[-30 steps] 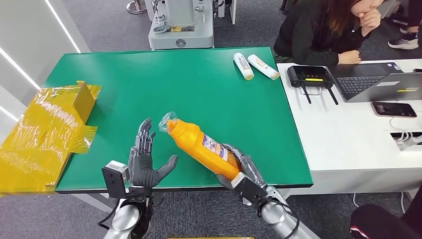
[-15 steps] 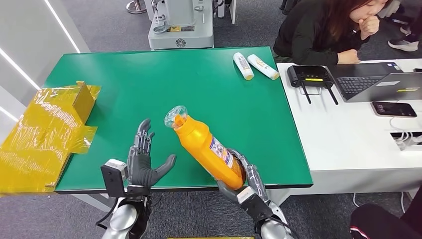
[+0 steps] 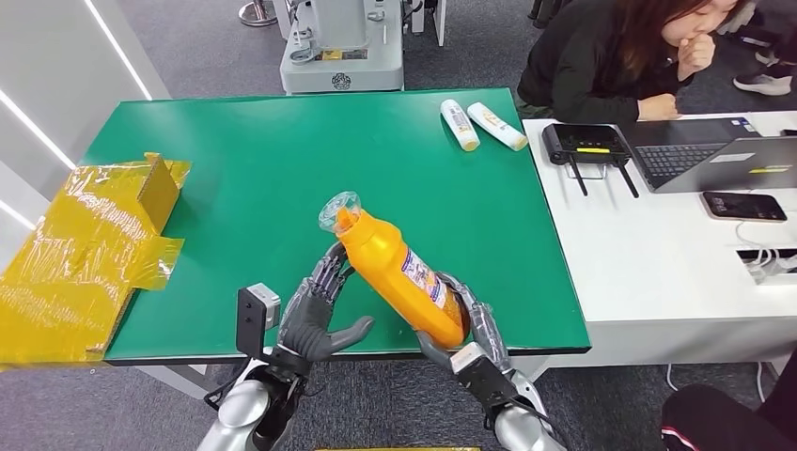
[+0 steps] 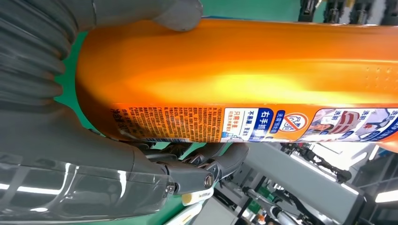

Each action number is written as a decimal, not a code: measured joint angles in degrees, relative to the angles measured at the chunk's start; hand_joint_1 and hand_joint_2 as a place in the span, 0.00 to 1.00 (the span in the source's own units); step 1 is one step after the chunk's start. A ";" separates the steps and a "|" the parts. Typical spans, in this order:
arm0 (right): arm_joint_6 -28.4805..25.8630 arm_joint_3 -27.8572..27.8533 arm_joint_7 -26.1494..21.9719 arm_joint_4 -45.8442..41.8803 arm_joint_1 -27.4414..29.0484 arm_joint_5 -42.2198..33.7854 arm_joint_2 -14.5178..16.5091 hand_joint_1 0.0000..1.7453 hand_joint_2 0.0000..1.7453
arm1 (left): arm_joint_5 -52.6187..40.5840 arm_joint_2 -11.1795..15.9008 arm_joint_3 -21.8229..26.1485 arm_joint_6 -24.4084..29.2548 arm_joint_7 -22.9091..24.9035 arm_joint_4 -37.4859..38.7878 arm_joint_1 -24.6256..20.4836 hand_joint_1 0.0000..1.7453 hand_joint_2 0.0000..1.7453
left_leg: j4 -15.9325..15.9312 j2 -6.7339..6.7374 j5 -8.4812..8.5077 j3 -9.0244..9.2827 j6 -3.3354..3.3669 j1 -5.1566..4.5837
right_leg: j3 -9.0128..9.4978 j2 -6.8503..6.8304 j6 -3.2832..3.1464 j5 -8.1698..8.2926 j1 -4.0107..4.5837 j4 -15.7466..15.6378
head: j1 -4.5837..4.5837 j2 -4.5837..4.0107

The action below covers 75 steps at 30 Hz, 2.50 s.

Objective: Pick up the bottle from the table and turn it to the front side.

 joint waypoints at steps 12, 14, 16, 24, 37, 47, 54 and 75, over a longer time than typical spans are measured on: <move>-0.85 -0.52 -2.06 11.76 -9.27 2.91 3.61 1.00 1.00 | 3.54 -0.37 -1.90 -2.15 -0.48 3.49 -5.16 0.00 1.00 | 0.00 0.03 0.11 0.01 0.04 0.01 | -0.01 0.03 -0.05 0.06 0.01 0.02 | -0.01 0.01; -0.89 -0.52 -2.50 13.26 -10.31 3.33 4.35 1.00 1.00 | 3.57 -0.55 -2.09 -1.90 -1.35 4.35 -6.15 0.00 1.00 | 0.00 0.03 0.12 0.01 0.04 0.01 | -0.01 0.03 -0.05 0.06 0.01 0.03 | 0.00 0.01; -1.51 -0.49 -2.53 14.87 -11.70 4.01 5.45 1.00 1.00 | 3.76 -1.09 -2.23 -1.36 -2.16 5.73 -7.89 0.00 1.00 | 0.01 0.03 0.12 0.00 0.04 0.00 | -0.02 0.03 -0.04 0.07 0.01 0.03 | 0.00 0.01; -4.39 0.86 -1.57 20.39 -15.82 5.77 9.11 1.00 1.00 | 4.90 -4.03 -2.25 -0.14 -3.24 13.05 -16.36 0.00 1.00 | 0.03 0.02 0.14 0.00 0.03 0.00 | -0.03 0.03 -0.03 0.10 0.01 0.03 | -0.01 0.01; -5.52 1.27 -0.40 23.22 -16.52 7.09 9.99 1.00 1.00 | 3.89 -6.04 -3.11 1.22 -4.41 20.87 -21.88 0.00 1.00 | 0.03 0.03 0.14 0.00 0.04 -0.01 | -0.04 0.04 -0.03 0.10 0.00 0.03 | -0.01 0.01; -5.61 1.25 1.31 23.69 -16.47 9.76 10.01 1.00 1.00 | 1.24 -6.69 -3.31 2.76 -5.27 25.31 -24.38 1.00 1.00 | 0.03 0.04 0.14 0.00 0.04 -0.01 | -0.04 0.04 -0.03 0.10 0.00 0.03 | 0.00 0.00; -5.40 0.90 1.33 24.07 -16.52 9.79 10.01 1.00 1.00 | 0.75 -6.84 -3.71 2.93 -5.80 26.56 -24.48 1.00 1.00 | 0.03 0.03 0.14 -0.02 0.04 -0.01 | -0.04 0.04 -0.03 0.10 0.00 0.03 | 0.00 0.01; -2.69 0.90 -0.74 23.41 -14.87 7.50 10.47 0.00 1.00 | -4.90 -5.32 -3.64 8.55 -8.06 26.70 -26.01 1.00 1.00 | 0.03 0.03 0.14 -0.01 0.04 0.00 | -0.04 0.04 -0.03 0.10 0.01 0.04 | -0.01 0.01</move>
